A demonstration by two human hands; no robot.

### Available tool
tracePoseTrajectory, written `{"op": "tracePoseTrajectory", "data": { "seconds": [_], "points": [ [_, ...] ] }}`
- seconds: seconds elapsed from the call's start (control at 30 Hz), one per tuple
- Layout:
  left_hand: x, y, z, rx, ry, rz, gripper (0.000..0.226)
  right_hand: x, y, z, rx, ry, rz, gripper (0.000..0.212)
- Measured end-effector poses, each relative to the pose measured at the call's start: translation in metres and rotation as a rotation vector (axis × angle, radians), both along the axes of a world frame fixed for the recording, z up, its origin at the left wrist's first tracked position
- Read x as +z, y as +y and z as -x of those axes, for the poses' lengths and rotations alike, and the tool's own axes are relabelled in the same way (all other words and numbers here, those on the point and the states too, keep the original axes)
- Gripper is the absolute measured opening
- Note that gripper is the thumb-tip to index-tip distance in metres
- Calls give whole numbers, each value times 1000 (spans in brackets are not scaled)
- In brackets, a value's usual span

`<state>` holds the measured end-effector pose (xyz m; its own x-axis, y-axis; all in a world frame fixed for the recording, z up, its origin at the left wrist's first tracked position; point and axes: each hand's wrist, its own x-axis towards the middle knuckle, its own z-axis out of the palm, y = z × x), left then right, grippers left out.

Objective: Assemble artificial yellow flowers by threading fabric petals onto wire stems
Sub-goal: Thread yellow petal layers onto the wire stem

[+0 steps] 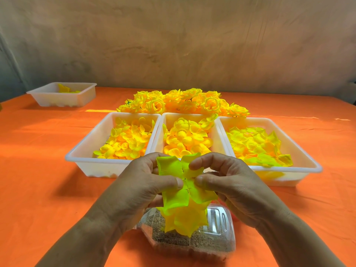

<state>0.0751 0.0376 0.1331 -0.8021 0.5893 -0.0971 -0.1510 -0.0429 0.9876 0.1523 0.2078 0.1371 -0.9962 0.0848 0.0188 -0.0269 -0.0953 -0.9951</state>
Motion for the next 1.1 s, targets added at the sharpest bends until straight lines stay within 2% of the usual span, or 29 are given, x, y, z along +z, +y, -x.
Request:
{"op": "tracePoseTrajectory", "data": {
  "seconds": [0.17, 0.33, 0.43, 0.57, 0.77, 0.93, 1.03, 1.1],
  "points": [
    [-6, 2, 2, -32, -39, 15, 33, -1, 0, 0, -19, -29, -4, 28],
    [-9, 1, 2, -85, -82, 59, 40, -6, 1, 0, -46, -87, -123, 29],
    [-11, 2, 4, -30, -86, 90, 29, -6, 1, 0, -48, -92, -225, 30],
    [-16, 2, 4, 25, -29, 187, 29, -9, 0, 0, -62, -94, -362, 34],
    [-22, 8, 2, 57, 22, 280, 29, -20, 2, 2, -104, -66, -617, 17],
    [-24, 8, 3, 37, 55, 342, 29, -35, 8, 7, -67, -126, -644, 18],
    [-27, 9, 5, 44, 167, 436, 29, -40, 9, 9, -45, -152, -610, 21],
    [-28, 7, 7, 34, 236, 498, 28, -42, 10, 11, -42, -133, -656, 18]
  ]
}}
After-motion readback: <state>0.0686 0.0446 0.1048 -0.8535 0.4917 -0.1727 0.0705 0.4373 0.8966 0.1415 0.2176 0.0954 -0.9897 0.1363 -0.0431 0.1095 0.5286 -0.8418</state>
